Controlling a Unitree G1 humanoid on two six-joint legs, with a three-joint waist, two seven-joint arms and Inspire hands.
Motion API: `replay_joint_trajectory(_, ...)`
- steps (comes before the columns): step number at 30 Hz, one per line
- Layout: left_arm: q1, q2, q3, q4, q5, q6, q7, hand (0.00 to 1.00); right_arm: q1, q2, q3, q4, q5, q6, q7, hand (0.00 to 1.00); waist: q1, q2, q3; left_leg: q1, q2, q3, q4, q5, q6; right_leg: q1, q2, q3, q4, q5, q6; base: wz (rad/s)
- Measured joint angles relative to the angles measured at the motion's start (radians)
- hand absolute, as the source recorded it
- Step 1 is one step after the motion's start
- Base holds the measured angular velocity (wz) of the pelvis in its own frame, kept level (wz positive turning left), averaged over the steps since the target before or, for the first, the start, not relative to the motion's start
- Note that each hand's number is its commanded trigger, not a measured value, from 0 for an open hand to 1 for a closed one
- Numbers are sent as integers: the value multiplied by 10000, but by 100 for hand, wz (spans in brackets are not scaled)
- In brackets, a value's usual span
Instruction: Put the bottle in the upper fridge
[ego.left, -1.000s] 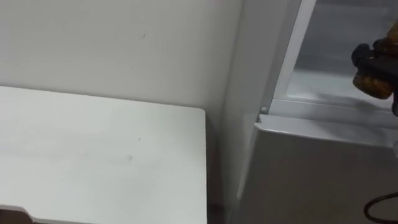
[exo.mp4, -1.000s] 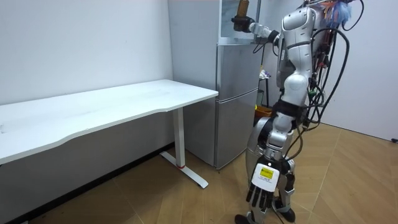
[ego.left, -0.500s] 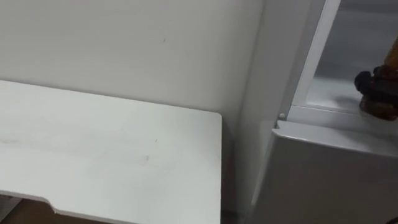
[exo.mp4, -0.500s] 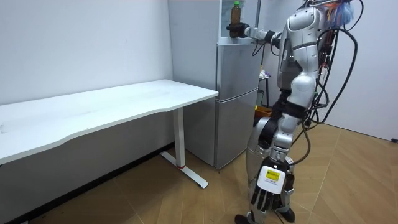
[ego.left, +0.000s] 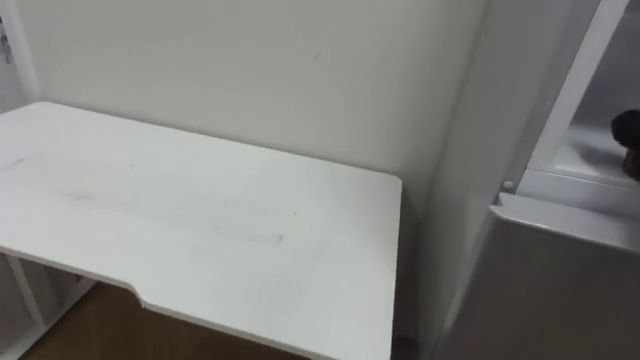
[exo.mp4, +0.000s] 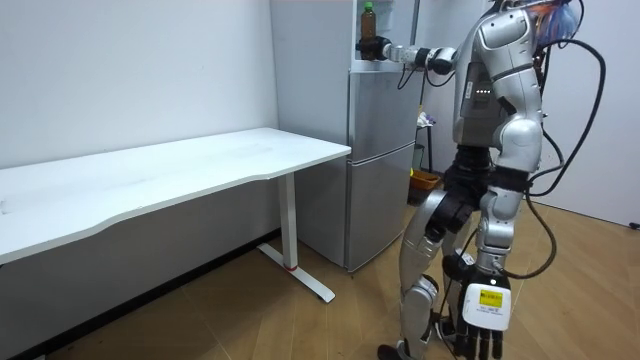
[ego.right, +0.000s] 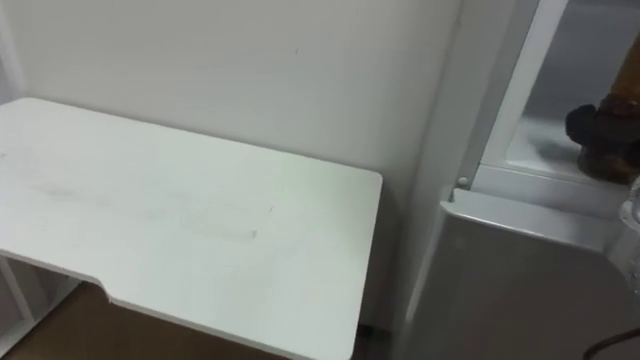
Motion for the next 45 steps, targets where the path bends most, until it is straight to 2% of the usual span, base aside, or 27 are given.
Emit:
replay_joint_trajectory(1, -36, 106, -123, 0, -29, 0, 20, 0, -18, -2, 116, 136, 2, -127, -44, 100, -23, -12, 22, -18, -4, -19, -2, 10, 9, -56, -7, -57, 3, 0, -1, 16)
replay_joint_trajectory(3, -158, 209, -138, -60, -115, -8, 41, 0, -32, -1, 179, 256, 1, -328, -46, 100, -5, -68, -19, -205, -8, -94, 10, 49, -4, -214, 3, -94, 10, 5, -9, 9)
replay_joint_trajectory(4, -317, 235, -140, -64, -101, -31, 64, 0, -93, -1, 181, 410, 2, -522, -29, 100, 48, -90, -15, -352, -9, -136, 10, 101, -5, -347, 13, -112, 26, 22, -36, 7)
replay_joint_trajectory(6, -569, 228, -205, -59, -108, -87, 105, 0, -324, -1, 200, 753, 4, -741, -6, 100, 113, -115, 48, -453, -7, -142, 11, 148, -3, -382, 25, -109, 18, 63, -104, 2)
replay_joint_trajectory(7, -675, 233, -253, -54, -129, -119, 149, 0, -442, -1, 242, 981, 5, -820, -5, 100, 156, -75, 87, -509, -7, -141, 16, 155, 3, -436, 26, -105, 13, 70, -115, 0)
replay_joint_trajectory(12, -874, 389, -514, -69, -195, -138, 260, 0, -534, -3, 318, 1268, 169, -1104, -35, 100, 275, -159, 96, -740, 6, -158, 65, 167, 8, -698, 31, -115, 19, 94, -152, 0)
replay_joint_trajectory(17, -960, 604, -848, 37, -208, -173, 238, 0, -595, -52, 567, 1284, 148, -1455, -216, 100, 355, -130, 119, -1003, 75, -86, 203, 161, 12, -954, 49, -83, 121, 131, -201, -6)
replay_joint_trajectory(20, -996, 724, -884, 35, -296, -264, 126, 0, -655, -161, 654, 1451, 9, -1710, -321, 100, 483, 40, 236, -1205, 151, -108, 477, 89, 20, -1057, 117, -59, 148, 161, -238, -1)
replay_joint_trajectory(21, -997, 745, -873, 33, -381, -327, 76, 0, -681, -184, 636, 1556, -119, -1904, -386, 100, 543, 155, 273, -1355, 209, -144, 682, 10, 7, -1136, 174, -44, 142, 181, -264, 0)
replay_joint_trajectory(22, -1003, 744, -869, 15, -373, -346, 20, 0, -708, -260, 575, 1589, -311, -1999, -394, 100, 644, 242, 253, -1530, 258, -181, 794, -24, -30, -1273, 213, -29, 148, 208, -306, 0)
replay_joint_trajectory(24, -1029, 744, -869, 7, -376, -352, -41, 0, -817, -290, 430, 1623, -535, -2157, -435, 100, 790, 367, 271, -1753, 338, -186, 918, -17, -39, -1464, 287, 79, 154, 257, -365, -9)
replay_joint_trajectory(25, -1044, 743, -869, 6, -380, -334, -56, 0, -908, -292, 378, 1622, -647, -2181, -480, 87, 862, 417, 264, -1875, 370, -138, 954, 14, -64, -1614, 319, 168, 136, 264, -379, -11)
replay_joint_trajectory(26, -1045, 745, -869, 4, -383, -331, -57, 0, -917, -292, 354, 1628, -722, -2192, -489, 62, 917, 432, 261, -1911, 381, -122, 966, 26, -76, -1668, 332, 205, 142, 251, -393, -12)
replay_joint_trajectory(27, -1049, 744, -882, -5, -453, -337, -46, 0, -929, -302, 364, 1694, -829, -2265, -522, 49, 1019, 448, 248, -1944, 412, -73, 958, 62, -75, -1735, 344, 247, 139, 245, -405, -6)
replay_joint_trajectory(28, -1041, 744, -898, 12, -645, -340, -32, 0, -951, -303, 374, 1731, -855, -2283, -524, 22, 1023, 464, 248, -1939, 414, -75, 932, 121, -35, -1741, 343, 238, 138, 246, -410, -4)
replay_joint_trajectory(29, -1037, 743, -907, 7, -749, -340, -17, 0, -952, -302, 381, 1744, -848, -2288, -523, 0, 1033, 464, 248, -1928, 414, -74, 904, 135, -39, -1741, 351, 245, 138, 246, -412, 0)
replay_joint_trajectory(34, -1166, 748, -968, -35, -786, -389, 43, 0, -970, -304, 465, 1761, -845, -2478, -517, 0, 1113, 447, 234, -1928, 444, 12, 769, 212, -62, -1861, 336, 346, 145, 241, -434, -4)
replay_joint_trajectory(39, -1226, 759, -1133, -18, -998, -531, 49, 0, -1080, -444, 1147, 1786, -1192, -2481, -508, 0, 1164, 431, 224, -1957, 513, 168, 653, 285, -71, -1995, 365, 454, 137, 328, -518, -10)
replay_joint_trajectory(45, -1242, 804, -1291, -134, -1188, -568, 58, 0, -1086, -511, 1246, 1757, -1220, -2487, -507, 0, 1179, 435, 226, -1985, 522, 164, 557, 368, -88, -2082, 334, 447, 131, 319, -506, 0)
